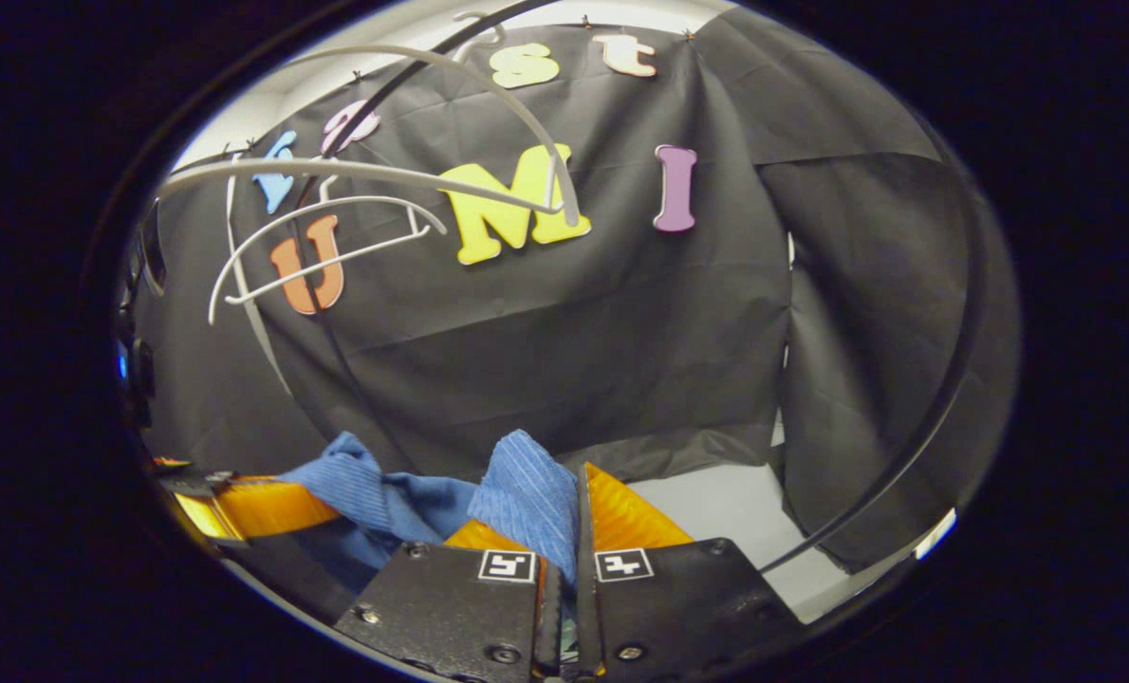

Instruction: Grasp the clothes on the hanger with both hands and then place them into the laundry hamper below.

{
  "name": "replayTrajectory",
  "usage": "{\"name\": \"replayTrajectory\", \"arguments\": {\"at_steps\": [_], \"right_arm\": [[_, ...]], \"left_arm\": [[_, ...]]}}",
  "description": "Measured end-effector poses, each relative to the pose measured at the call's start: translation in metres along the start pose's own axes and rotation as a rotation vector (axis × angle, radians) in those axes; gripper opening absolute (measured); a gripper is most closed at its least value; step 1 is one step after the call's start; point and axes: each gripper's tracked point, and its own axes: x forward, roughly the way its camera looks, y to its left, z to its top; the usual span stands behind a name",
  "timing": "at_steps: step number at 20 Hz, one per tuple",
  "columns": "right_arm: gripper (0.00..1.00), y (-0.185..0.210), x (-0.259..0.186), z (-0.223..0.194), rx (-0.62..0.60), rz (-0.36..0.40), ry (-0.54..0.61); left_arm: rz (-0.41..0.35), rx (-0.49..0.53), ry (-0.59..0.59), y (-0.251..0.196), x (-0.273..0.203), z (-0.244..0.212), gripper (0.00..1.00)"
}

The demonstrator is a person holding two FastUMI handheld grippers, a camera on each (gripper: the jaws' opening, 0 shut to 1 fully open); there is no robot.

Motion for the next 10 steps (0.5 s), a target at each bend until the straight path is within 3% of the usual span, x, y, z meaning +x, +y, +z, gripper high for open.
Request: {"name": "replayTrajectory", "arguments": {"at_steps": [2,3,7,10], "right_arm": [[0.10,0.016,0.005,-0.007,0.019,0.040,0.017],[0.10,0.025,0.006,-0.008,0.030,0.066,0.020],[0.09,0.057,0.003,-0.026,0.089,0.152,0.042],[0.09,0.067,0.012,-0.038,0.094,0.171,0.064]], "left_arm": [[0.003,-0.021,0.000,0.000,-0.002,-0.010,0.10],[0.004,-0.039,-0.001,0.002,-0.004,-0.014,0.05],[0.003,-0.098,-0.016,0.012,-0.009,-0.019,0.05],[0.026,-0.111,-0.005,0.023,-0.005,-0.027,0.10]]}}
